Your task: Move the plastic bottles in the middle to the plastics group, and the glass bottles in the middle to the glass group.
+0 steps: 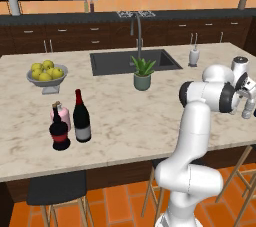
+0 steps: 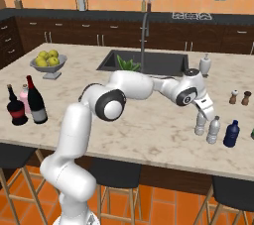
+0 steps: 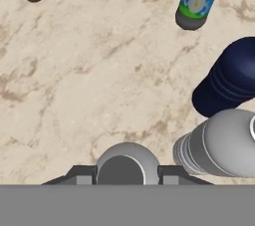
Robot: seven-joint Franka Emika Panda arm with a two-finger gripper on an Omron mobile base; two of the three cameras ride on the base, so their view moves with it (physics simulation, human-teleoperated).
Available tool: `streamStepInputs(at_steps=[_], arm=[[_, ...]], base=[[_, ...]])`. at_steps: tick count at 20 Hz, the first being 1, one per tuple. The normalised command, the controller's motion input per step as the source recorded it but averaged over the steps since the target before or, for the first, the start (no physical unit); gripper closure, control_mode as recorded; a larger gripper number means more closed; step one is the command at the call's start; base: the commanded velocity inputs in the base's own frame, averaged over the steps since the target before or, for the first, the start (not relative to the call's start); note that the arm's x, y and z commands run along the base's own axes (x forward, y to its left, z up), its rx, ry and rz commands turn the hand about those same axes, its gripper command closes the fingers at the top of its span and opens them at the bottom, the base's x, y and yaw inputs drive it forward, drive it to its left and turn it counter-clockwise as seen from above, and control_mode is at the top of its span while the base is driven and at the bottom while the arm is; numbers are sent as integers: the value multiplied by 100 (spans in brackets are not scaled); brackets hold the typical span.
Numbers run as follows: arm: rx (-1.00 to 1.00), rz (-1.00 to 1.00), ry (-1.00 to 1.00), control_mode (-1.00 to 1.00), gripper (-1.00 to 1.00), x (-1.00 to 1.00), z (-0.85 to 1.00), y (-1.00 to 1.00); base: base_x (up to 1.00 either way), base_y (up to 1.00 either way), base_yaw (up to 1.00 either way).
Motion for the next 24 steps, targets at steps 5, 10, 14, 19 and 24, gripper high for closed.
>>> streamStepInputs(at_steps=[5,10,14,19,24], arm=[[0,0,5,-100,100,0,-11,0],[0,0,0,-100,-100,0,0,0],[0,0,0,-100,-100,0,0,-2],[0,-1,0,-100,-100,-1,14,-4],[0,0,0,-100,-100,0,39,0]], base=[[0,0,0],[0,0,0],[0,0,0],[0,0,0],[0,0,0]])
